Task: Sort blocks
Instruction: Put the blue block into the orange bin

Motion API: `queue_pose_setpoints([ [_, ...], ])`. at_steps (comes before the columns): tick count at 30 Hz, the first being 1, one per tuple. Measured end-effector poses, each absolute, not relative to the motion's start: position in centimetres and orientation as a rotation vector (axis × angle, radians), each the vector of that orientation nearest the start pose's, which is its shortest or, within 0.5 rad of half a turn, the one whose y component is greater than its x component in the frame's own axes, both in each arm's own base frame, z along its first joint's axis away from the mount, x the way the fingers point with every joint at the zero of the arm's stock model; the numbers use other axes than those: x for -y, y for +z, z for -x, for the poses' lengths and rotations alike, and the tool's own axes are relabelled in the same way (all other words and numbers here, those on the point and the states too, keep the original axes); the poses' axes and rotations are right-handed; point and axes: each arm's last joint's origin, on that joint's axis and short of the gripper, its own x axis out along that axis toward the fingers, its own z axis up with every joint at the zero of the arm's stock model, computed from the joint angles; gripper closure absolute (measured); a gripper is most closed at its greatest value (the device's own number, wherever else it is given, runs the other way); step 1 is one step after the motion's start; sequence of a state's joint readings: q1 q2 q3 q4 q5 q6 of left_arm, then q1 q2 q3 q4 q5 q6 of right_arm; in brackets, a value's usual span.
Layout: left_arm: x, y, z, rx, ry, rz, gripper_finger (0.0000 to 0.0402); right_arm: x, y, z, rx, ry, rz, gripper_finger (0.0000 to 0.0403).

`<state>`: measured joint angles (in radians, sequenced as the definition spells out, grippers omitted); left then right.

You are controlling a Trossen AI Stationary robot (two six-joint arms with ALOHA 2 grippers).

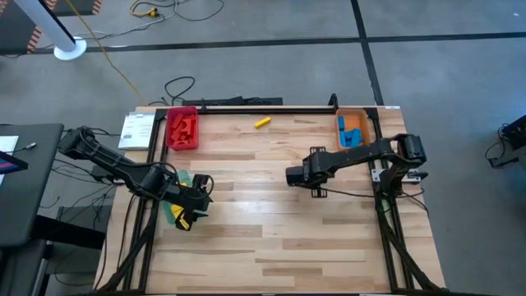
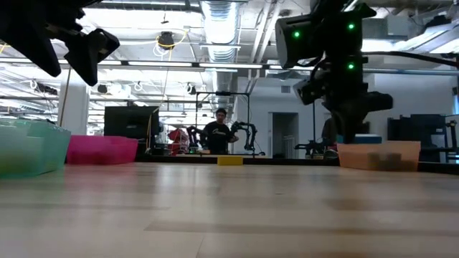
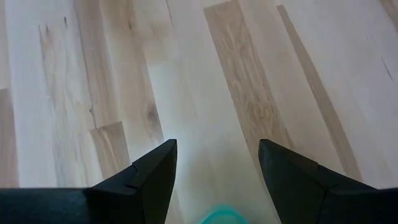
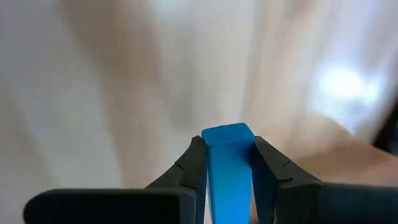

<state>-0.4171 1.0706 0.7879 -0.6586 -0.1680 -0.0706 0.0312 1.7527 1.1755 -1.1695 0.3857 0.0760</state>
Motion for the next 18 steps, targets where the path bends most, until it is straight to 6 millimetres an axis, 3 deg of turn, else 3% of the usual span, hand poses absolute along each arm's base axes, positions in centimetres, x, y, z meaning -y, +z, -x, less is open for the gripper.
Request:
queue_pose_setpoints([
  [11,7.7,24.8,-18.9,-0.878,-0.172,-0.247,0.0179,4.8,19.5,-28.1,-1.720,-0.680,0.190,0.0310],
  [18,7.8,25.0,-19.1,-0.847,-0.184,-0.266,0.0179,7.8,21.2,-27.0,-1.616,-0.850,0.100,0.0310],
])
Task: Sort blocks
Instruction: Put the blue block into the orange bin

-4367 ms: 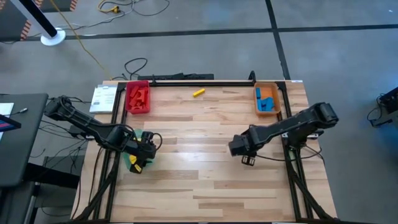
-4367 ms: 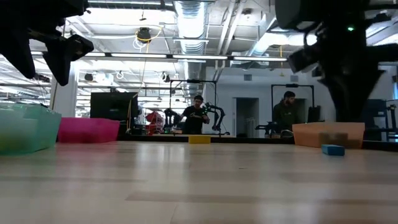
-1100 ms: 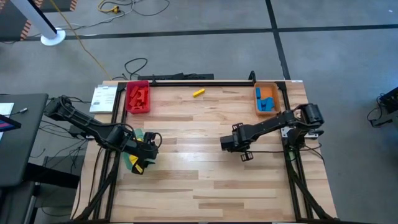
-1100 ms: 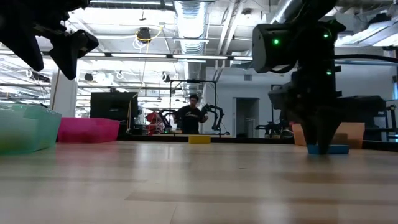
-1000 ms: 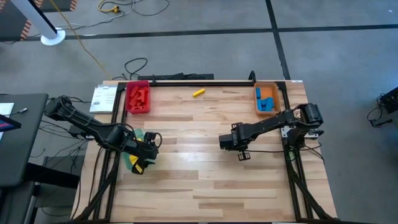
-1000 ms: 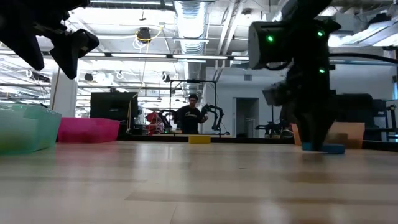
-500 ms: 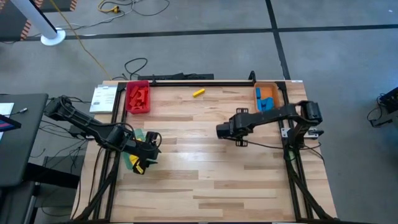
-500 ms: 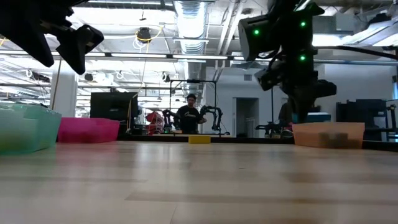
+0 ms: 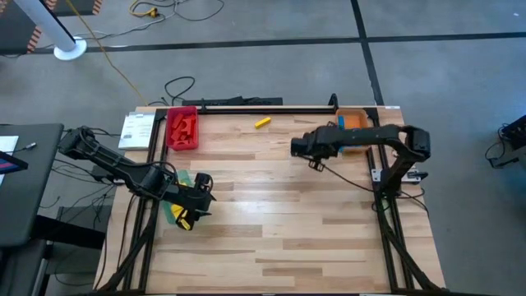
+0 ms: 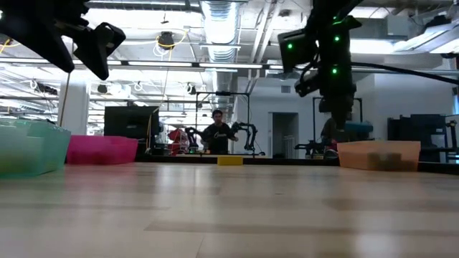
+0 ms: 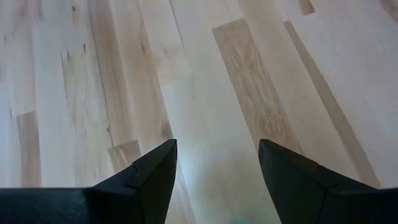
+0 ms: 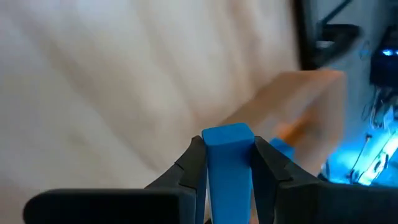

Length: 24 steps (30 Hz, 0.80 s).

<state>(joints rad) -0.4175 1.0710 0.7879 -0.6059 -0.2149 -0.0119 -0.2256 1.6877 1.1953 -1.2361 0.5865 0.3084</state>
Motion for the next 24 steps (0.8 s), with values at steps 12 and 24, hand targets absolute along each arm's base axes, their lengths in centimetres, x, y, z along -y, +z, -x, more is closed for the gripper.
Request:
queue_pose_setpoints([
  [12,7.9,25.5,-19.6,-0.767,-0.190,-0.323,0.0179,13.2,26.1,-22.2,-1.340,-1.184,-0.210,0.0310],
  [24,8.0,25.7,-19.8,-0.739,-0.180,-0.309,0.0179,16.2,24.7,-19.1,-1.425,-1.224,-0.451,0.0307],
])
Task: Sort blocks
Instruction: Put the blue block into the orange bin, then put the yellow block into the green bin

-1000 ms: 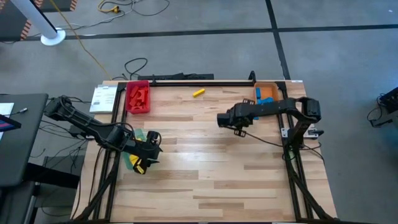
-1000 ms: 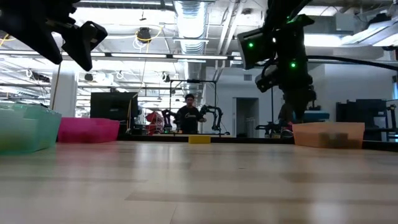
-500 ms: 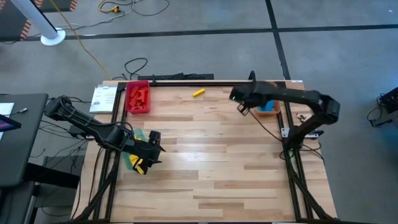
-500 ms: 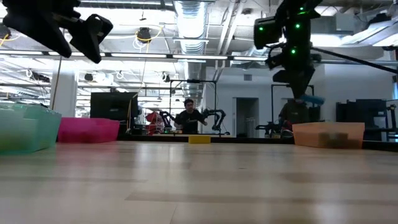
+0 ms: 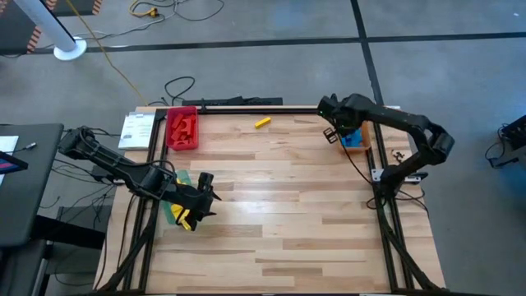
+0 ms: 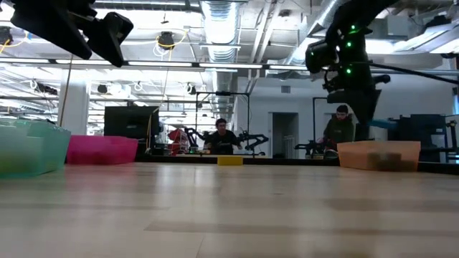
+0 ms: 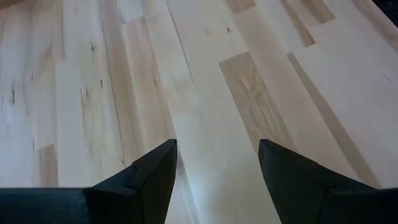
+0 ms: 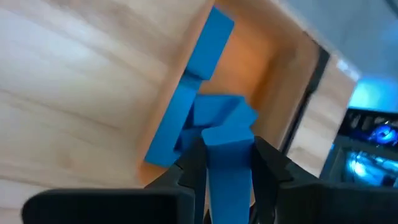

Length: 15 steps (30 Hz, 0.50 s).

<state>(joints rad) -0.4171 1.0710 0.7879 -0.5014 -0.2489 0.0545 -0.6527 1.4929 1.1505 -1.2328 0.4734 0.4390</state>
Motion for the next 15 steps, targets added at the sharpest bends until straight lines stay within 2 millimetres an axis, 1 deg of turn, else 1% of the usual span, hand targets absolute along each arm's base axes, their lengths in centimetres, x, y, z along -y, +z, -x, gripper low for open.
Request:
queue_pose_setpoints([
  [2,8.0,25.7,-19.8,-0.739,-0.175,-0.298,0.0179,16.4,24.1,-18.6,-1.461,-1.179,-0.495,0.0296],
  [4,8.0,25.7,-19.8,-0.740,-0.174,-0.295,0.0179,16.5,23.7,-18.4,-1.468,-1.149,-0.513,0.0275],
  [11,8.1,25.8,-19.9,-0.714,-0.179,-0.301,0.0179,16.5,23.2,-18.4,-1.462,-1.158,-0.505,0.0157],
  [13,8.1,26.0,-20.1,-0.691,-0.180,-0.315,0.0179,16.5,23.2,-18.4,-1.452,-1.164,-0.500,0.0135],
  [15,8.0,26.1,-20.2,-0.673,-0.153,-0.343,0.0179,16.5,23.4,-18.5,-1.425,-1.167,-0.494,0.0122],
])
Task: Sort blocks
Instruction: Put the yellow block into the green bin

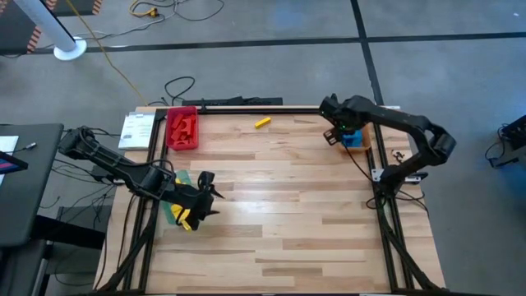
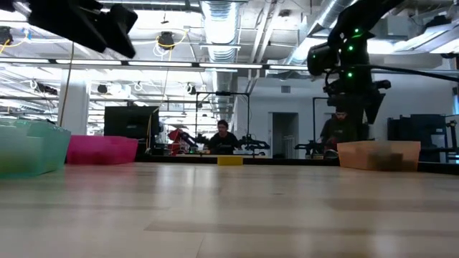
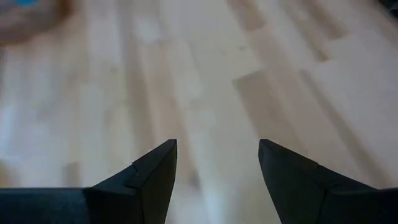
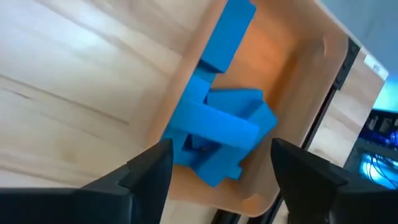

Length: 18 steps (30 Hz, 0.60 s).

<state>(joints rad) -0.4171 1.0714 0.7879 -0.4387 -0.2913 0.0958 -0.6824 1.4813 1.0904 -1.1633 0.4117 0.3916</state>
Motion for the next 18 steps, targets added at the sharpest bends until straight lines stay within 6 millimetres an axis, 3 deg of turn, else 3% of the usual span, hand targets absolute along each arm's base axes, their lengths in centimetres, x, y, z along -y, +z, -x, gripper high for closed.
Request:
queue_pose_setpoints([
  [8,4.9,26.4,-21.6,-0.641,0.141,-0.444,0.0179,14.4,25.8,-20.0,-1.190,-1.093,-0.411,0.0117],
  [18,-3.3,26.2,-23.4,-0.542,0.289,-0.288,0.0171,7.7,28.4,-23.2,-0.962,-0.818,-0.256,0.0117],
])
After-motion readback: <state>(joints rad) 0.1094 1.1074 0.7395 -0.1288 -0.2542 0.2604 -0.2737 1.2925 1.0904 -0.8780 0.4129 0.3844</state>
